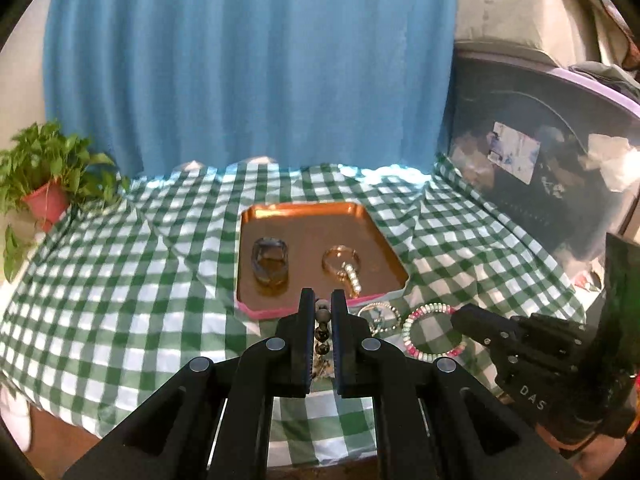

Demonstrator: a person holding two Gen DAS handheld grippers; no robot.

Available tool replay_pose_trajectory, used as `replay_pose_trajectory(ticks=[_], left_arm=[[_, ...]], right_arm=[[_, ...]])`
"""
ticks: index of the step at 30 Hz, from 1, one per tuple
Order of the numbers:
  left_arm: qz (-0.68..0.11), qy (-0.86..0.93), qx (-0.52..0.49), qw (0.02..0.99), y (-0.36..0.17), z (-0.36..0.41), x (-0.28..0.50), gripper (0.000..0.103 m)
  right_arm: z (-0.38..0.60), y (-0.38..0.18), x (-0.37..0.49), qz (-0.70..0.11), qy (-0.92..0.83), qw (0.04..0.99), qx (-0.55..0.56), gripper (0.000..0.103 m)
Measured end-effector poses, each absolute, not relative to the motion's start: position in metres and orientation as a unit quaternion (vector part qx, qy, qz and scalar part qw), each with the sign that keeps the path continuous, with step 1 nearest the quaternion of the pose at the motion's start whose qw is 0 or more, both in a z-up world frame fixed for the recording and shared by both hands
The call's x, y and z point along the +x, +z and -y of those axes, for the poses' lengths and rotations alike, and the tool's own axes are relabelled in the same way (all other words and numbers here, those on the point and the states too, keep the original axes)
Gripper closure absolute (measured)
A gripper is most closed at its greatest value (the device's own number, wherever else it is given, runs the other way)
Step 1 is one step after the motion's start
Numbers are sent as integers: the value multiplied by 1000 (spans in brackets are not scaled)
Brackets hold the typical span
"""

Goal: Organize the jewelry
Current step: 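Lift the beaded bracelet with the left tool while the right tool lifts the pink bracelet, then carry both bracelets over the tray and open both tools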

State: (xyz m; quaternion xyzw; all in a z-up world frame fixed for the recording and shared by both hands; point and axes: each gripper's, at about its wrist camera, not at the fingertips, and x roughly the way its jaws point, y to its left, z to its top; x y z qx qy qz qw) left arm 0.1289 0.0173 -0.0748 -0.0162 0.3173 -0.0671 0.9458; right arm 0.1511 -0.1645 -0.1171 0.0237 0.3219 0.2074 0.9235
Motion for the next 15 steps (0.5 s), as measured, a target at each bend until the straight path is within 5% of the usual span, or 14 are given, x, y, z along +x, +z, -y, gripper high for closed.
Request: replay_pose_trajectory(ticks=[6,15], left_arm=[[-260,-70,54,962,-45,1,110,95],[-230,-97,32,968,-20,-6,112,95]], right_arm=[[153,-75,132,-275,215,937,4,98],[135,-29,127,-218,221,950,-17,98]])
